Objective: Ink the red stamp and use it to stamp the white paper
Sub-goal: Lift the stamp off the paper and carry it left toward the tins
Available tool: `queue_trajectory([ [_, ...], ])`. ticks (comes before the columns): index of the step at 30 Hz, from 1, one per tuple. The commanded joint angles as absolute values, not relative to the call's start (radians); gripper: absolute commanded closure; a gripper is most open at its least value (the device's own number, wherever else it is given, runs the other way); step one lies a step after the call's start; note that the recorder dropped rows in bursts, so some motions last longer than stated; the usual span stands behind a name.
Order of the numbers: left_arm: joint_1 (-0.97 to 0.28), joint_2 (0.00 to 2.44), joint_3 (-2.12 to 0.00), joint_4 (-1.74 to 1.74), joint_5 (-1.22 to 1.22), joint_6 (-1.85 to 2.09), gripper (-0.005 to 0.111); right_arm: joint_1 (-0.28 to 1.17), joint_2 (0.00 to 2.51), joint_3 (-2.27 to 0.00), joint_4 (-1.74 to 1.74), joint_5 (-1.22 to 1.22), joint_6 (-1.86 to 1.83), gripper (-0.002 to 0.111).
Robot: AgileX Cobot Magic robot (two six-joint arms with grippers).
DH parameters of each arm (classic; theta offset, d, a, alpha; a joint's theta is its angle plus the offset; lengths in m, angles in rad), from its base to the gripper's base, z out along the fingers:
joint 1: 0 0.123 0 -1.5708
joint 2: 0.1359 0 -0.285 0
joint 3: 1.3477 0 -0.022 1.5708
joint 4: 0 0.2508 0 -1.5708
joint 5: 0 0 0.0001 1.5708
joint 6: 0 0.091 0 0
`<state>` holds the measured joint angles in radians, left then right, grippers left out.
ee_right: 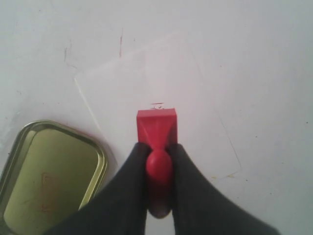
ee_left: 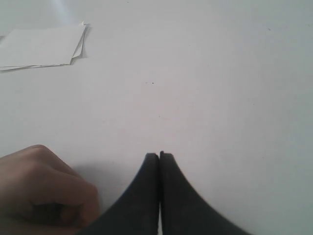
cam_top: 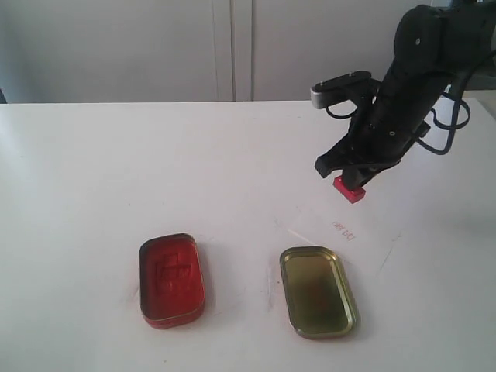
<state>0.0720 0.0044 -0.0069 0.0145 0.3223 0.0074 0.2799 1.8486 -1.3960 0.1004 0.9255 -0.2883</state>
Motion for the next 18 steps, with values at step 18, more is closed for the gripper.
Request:
queue_trajectory([
  [18,0.065,0.000,0.000,0.013,0.332,0.008,0.107,0.279,1.842,-1.480,0.393,0.953,-0.459,0.108],
])
